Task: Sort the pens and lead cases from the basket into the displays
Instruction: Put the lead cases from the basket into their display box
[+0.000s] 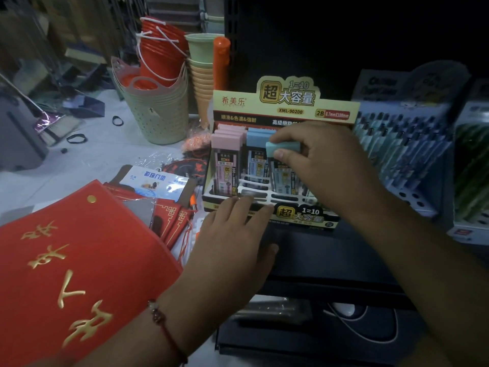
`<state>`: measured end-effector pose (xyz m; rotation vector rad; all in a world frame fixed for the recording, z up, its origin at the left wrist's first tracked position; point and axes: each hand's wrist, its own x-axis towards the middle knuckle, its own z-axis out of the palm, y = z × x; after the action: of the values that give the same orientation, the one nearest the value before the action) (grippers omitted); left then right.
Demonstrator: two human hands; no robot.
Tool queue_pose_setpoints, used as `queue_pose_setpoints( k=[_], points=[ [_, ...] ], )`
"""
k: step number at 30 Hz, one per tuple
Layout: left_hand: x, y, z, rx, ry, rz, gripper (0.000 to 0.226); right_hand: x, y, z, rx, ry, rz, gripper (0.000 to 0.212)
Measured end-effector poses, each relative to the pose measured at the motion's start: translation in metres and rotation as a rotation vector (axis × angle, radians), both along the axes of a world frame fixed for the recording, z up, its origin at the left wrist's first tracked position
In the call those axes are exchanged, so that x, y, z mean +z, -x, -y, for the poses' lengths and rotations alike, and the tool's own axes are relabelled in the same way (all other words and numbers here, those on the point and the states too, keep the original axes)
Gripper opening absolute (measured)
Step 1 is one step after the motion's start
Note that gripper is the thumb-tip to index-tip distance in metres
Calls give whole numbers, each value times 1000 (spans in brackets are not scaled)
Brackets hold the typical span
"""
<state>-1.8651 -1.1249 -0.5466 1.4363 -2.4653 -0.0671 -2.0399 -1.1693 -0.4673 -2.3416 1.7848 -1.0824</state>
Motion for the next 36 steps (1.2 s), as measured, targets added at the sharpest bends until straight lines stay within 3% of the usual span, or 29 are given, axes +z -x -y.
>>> queue_pose_setpoints(
  k=[8,18,28,36],
  points=[
    [-1,0,0,10,8,-16,63,1,8,4,-166,10,-281,29],
    [1,-1,-1,2,8,-22,63,-5,21,-34,-129,-38,-229,38],
    [-6,2,-3,36,0,-35,68,-59,29,-83,3,-309,-402,63],
    [-17,25,-7,106,11,-37,74,-70,40,-76,2,-282,-413,62]
  ],
)
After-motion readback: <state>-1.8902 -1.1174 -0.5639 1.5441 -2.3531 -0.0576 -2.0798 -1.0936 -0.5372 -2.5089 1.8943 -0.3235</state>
